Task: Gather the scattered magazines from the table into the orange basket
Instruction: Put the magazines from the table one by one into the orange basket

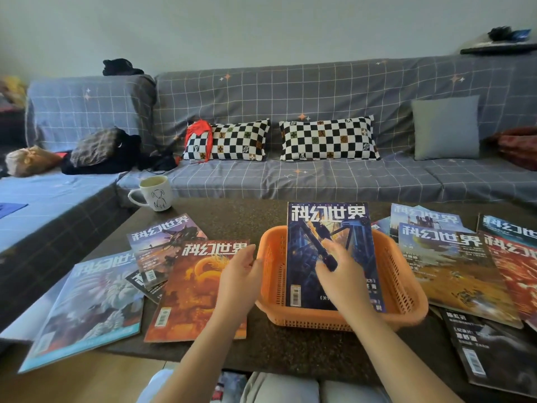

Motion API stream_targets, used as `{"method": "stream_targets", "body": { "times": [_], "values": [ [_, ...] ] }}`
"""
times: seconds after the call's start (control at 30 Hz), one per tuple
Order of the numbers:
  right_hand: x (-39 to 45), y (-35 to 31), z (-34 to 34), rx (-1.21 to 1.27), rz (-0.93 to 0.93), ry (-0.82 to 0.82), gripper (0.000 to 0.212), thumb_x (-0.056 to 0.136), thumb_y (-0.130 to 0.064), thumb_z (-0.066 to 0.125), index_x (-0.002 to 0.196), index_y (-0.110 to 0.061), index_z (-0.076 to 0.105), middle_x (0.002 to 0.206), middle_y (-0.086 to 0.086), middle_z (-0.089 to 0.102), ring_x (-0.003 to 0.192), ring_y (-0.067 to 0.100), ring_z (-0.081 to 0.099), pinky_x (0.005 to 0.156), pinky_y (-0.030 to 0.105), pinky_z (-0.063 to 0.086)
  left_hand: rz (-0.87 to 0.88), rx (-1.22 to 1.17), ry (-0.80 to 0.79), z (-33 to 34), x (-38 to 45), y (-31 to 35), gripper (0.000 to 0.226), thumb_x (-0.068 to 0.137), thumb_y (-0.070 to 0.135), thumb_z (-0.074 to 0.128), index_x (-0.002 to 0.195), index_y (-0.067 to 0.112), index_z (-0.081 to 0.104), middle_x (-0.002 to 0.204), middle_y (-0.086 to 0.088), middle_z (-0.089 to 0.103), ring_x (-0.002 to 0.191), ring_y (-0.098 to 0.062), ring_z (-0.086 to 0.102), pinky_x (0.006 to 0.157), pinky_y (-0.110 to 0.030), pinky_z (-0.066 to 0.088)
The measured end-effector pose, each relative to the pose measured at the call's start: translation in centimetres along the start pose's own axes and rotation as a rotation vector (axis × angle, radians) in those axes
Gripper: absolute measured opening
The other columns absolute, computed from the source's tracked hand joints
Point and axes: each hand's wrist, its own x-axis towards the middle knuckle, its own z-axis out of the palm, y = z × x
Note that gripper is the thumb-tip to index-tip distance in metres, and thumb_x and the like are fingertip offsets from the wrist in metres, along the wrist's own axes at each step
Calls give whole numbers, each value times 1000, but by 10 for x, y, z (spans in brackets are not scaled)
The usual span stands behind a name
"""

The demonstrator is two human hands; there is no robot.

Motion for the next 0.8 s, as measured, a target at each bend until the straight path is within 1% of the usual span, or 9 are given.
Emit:
{"method": "stream_targets", "body": {
  "times": [0.07,0.13,0.2,0.27,0.33,0.43,0.5,0.63,0.8],
  "values": [
    [-4,-19,21,33,-62,-57,45,90,-20,55,134,-24,45,138,-3,49,123,16,48,94,28,43,-16,-11,41,-19,0,-12,43,96,26,51,138,22,47,133,5,57,110,-6,54,86,-26,48],
    [-8,-36,44,75,-108,-151,43,91,-19,55,133,-23,47,136,-3,51,124,15,48,96,26,42,-53,10,80,-38,2,-25,40,95,26,51,135,23,50,129,4,60,107,-9,57,86,-28,49],
    [-14,-52,70,112,-148,-233,42,91,-17,55,132,-23,49,133,-3,54,122,12,50,92,18,41,-79,24,122,-55,3,-41,36,94,23,52,130,21,55,119,4,64,98,-8,63,83,-27,53],
    [-19,-62,91,137,-183,-297,43,91,-17,55,133,-24,48,133,-4,54,112,3,54,84,10,43,-70,53,149,-66,3,-52,33,92,19,52,124,19,59,110,7,67,87,4,61,76,-15,48],
    [-24,-73,118,113,-192,-383,46,91,-21,54,136,-27,44,134,-6,52,92,-4,58,69,4,44,-104,78,170,-78,3,-66,34,93,22,53,126,18,59,116,3,66,93,-3,59,80,-21,45],
    [-30,-80,153,31,-145,-465,54,90,-29,56,140,-25,36,142,-4,44,122,10,48,95,19,37,-163,123,174,-92,5,-88,37,93,22,54,129,15,57,123,-3,63,101,-13,59,86,-29,45],
    [-33,-77,171,-62,-74,-420,61,89,-37,57,142,-20,32,145,-1,40,132,17,38,104,29,32,-201,179,181,-99,6,-102,41,93,22,55,133,14,53,127,-6,60,108,-17,57,88,-27,43],
    [-33,-57,187,-338,53,-284,71,87,-52,50,144,-16,28,152,10,26,139,28,23,111,41,28,-250,189,185,-105,8,-123,39,92,25,56,130,16,55,122,-6,63,108,-23,59,88,-31,45],
    [-32,-44,193,-370,129,-295,69,87,-53,49,143,-17,30,151,11,26,135,33,27,110,45,29,-281,174,195,-109,9,-133,44,88,25,66,129,11,58,119,-6,65,107,-23,59,81,-24,38]
  ]
}}
